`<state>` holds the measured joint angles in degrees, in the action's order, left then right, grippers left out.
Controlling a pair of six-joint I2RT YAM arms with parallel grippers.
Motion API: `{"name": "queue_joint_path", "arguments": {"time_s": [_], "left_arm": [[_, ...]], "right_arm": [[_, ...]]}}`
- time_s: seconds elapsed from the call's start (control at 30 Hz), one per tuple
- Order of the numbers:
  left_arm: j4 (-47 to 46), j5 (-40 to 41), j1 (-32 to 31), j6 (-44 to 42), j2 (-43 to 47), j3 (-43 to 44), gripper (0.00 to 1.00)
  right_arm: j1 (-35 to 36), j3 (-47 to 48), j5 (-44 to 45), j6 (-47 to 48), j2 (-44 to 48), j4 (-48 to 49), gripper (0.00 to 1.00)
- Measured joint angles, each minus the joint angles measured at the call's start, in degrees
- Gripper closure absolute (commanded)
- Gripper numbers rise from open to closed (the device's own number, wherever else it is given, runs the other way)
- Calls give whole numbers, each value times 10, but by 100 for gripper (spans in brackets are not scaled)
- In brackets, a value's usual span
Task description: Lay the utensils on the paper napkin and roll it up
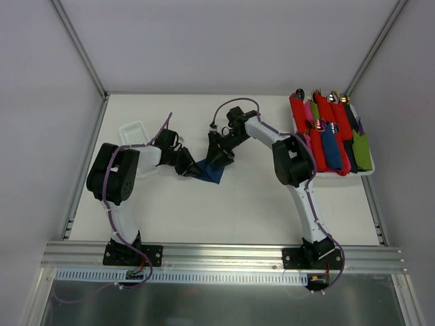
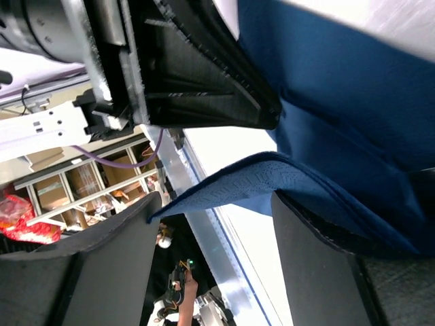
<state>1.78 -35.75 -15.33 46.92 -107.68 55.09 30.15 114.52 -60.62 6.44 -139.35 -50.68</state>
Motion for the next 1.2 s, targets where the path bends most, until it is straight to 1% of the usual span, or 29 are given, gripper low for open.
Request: {"name": "queue_joint_path", "arguments": {"time_s": [0.1,0.2,0.33,0.43,0.57,0.73,0.93,1.2], "left_arm": [[0,0,3,0,2,0,80],[3,2,10,0,14,0,78],[1,3,34,5,59,-5,76],[-13,-1,54,19,95,-5,76],[-47,-18,64,39,109,-3,77],[-73,-72,62,75,96,19,80],[-80,-109,35,94,56,81,84],[-69,-123,24,97,34,102,90]], "right_arm": [[1,0,8,-9,-1,10,27],[2,0,19,-17,-5,14,14],[2,0,27,-25,-14,17,12],[2,0,25,-33,-15,19,6],[3,0,21,-37,-15,22,6],[5,0,21,-39,-15,25,5],[5,0,20,-38,-15,26,4],[-3,-10,12,-45,-15,24,3]]}}
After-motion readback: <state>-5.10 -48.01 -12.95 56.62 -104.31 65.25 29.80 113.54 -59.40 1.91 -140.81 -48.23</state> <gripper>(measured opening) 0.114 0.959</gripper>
